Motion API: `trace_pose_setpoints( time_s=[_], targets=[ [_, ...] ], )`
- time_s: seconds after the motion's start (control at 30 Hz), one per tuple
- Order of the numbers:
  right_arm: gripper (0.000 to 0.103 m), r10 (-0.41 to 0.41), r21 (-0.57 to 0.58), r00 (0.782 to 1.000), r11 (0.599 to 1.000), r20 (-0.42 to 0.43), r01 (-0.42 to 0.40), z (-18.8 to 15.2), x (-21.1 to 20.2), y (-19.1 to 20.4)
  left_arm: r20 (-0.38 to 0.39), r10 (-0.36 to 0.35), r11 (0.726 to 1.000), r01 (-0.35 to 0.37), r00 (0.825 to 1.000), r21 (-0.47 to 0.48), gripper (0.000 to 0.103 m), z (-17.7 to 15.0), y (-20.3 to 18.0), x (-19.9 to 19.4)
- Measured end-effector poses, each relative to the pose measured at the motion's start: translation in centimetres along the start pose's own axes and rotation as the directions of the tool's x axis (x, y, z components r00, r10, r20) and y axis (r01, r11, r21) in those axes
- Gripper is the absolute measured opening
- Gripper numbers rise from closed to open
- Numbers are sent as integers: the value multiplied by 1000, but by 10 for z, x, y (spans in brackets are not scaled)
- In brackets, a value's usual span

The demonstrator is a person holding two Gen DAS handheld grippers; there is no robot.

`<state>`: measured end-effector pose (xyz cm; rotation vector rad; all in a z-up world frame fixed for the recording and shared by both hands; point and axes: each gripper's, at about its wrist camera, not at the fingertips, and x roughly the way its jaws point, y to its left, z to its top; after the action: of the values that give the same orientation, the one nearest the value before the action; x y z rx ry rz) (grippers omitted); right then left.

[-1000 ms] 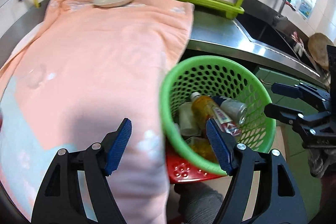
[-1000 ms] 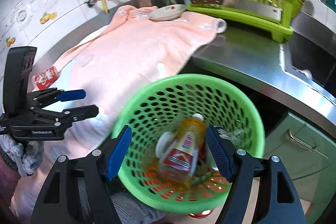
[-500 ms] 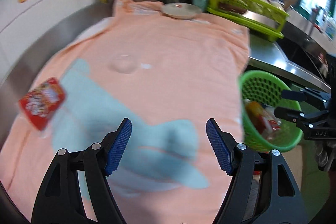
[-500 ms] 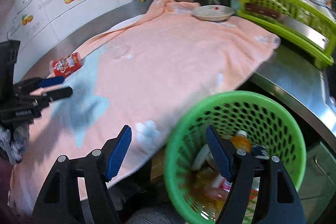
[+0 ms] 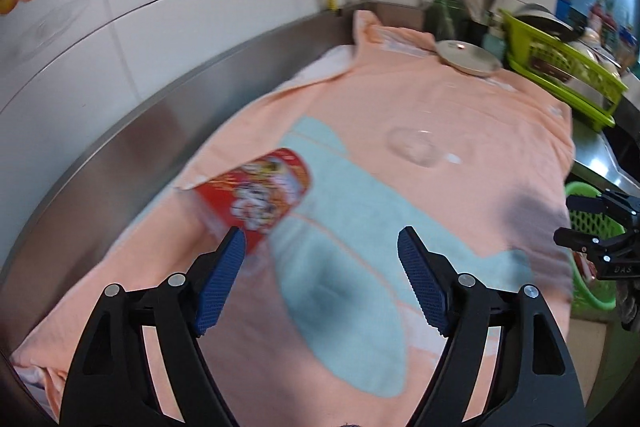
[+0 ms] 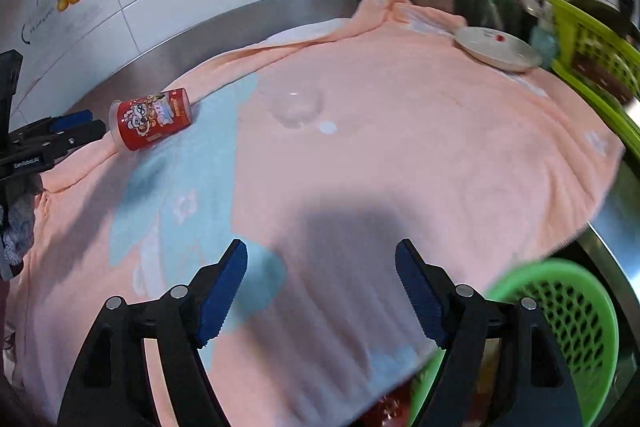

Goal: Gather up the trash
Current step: 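Move the left gripper toward the red printed cup while the right approaches the clear plastic cup, then grasp the red printed cup rim with the left gripper while the right grasps the clear plastic cup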

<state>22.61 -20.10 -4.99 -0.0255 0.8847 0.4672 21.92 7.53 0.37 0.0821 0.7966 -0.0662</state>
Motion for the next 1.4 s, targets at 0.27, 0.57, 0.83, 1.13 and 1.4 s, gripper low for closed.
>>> trace_pose_setpoints(
  time_s=[0.27,0.57,0.83,1.13,1.4],
  targets=[
    [74,26,-11,1000,1000,0,-26,46,52,18,-2,28,995,-28,1000,-100,77,-4,45,14],
    [76,-1,-34,1000,999,-15,1,85,100,27,4,15,992,-15,1000,-126,82,-6,75,26],
    [76,0,-22,1000,1000,-30,0,107,126,29,27,-27,995,29,999,-96,90,2,90,39],
    [76,7,-33,999,999,-45,-9,109,145,31,35,-122,991,124,992,-57,93,0,111,58],
    [76,8,-33,999,999,-44,-9,108,154,31,38,-225,970,227,974,-82,94,0,124,75]
  ],
)
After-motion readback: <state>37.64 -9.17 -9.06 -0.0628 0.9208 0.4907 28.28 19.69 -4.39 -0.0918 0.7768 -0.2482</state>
